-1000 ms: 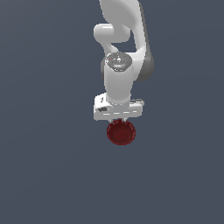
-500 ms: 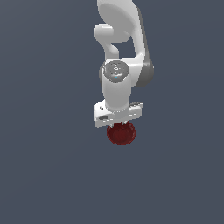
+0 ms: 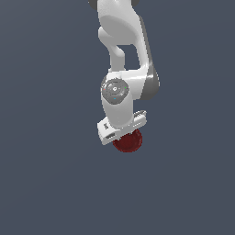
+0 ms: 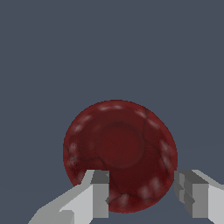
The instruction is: Pick up the object and move it to a goal position.
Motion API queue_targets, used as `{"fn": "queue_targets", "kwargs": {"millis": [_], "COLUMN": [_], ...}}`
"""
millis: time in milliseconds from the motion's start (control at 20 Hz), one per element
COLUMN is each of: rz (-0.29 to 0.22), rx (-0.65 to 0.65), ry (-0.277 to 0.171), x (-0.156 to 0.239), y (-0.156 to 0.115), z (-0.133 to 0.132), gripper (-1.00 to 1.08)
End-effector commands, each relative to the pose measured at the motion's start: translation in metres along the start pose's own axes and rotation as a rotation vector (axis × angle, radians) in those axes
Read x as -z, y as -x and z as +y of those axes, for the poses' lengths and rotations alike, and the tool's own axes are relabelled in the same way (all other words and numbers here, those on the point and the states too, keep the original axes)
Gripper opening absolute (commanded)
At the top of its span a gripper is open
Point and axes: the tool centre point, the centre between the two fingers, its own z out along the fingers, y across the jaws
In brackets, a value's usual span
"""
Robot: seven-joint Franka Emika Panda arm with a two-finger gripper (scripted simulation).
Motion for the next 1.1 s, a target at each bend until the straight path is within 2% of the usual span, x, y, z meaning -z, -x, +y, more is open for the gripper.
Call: {"fn": "queue_targets", "kwargs": {"millis": [0,550,1050], "rz": [-0.004,0.005,0.058], "rx": [0.056,0.297,0.512], "ry": [-0.026,-0.149,-0.265], "x": [-0.005,-0.024,-0.039], "y": [-0.004,-0.018,-0.028], "z": [0.002,0.009,0.017], "gripper": [0.28,0.28,0.28]}}
